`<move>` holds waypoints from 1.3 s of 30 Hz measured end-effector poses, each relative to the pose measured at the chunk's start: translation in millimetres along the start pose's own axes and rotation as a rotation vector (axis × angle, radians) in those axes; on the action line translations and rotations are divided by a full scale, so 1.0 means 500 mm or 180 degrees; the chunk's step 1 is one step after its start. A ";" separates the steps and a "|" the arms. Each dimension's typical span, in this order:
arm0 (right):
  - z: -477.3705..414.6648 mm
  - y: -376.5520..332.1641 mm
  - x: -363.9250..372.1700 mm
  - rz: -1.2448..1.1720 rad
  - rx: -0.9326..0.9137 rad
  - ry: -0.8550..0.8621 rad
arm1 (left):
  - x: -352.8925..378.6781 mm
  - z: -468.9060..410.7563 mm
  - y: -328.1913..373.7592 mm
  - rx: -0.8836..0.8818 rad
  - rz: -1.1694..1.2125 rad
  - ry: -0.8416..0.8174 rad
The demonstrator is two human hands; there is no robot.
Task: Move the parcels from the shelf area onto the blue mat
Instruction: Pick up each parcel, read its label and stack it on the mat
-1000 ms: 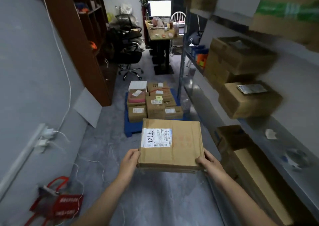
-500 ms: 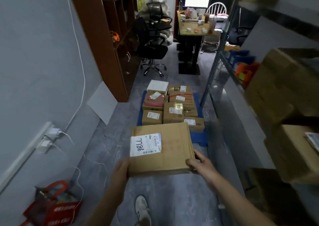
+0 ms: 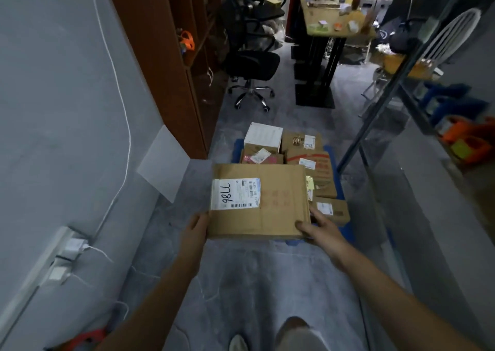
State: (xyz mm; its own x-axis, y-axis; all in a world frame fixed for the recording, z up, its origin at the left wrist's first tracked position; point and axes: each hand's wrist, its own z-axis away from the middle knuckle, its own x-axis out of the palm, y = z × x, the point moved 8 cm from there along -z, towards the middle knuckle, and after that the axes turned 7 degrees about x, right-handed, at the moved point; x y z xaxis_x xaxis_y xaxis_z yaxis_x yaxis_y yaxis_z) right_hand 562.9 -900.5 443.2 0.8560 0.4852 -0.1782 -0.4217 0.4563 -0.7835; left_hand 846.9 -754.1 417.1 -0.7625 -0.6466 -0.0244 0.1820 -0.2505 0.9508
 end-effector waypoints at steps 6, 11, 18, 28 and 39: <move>-0.181 -0.058 0.012 0.0063 0.0140 -0.0070 | 0.033 -0.177 0.000 -0.0175 -0.0226 0.0010; -0.352 -0.101 0.016 -0.0012 0.0240 -0.0262 | 0.075 -0.325 -0.008 -0.0395 -0.0408 0.0093; -0.575 -0.125 -0.004 -0.0117 0.0542 -0.0522 | 0.149 -0.526 -0.010 -0.0625 -0.0630 0.0112; -0.896 0.032 0.038 -0.0134 0.0770 -0.0188 | 0.200 -0.802 -0.248 -0.1002 -0.0926 -0.0089; -1.094 0.203 0.077 0.1020 0.0776 0.0599 | 0.271 -0.975 -0.534 -0.1370 -0.1353 -0.0233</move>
State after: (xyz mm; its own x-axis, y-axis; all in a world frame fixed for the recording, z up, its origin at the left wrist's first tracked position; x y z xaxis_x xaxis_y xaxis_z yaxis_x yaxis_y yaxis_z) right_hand 716.6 -1243.3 31.1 0.7007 0.4968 -0.5121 -0.7134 0.4785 -0.5119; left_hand 997.9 -1126.3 9.5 -0.8613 -0.3786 -0.3388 0.0753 -0.7546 0.6519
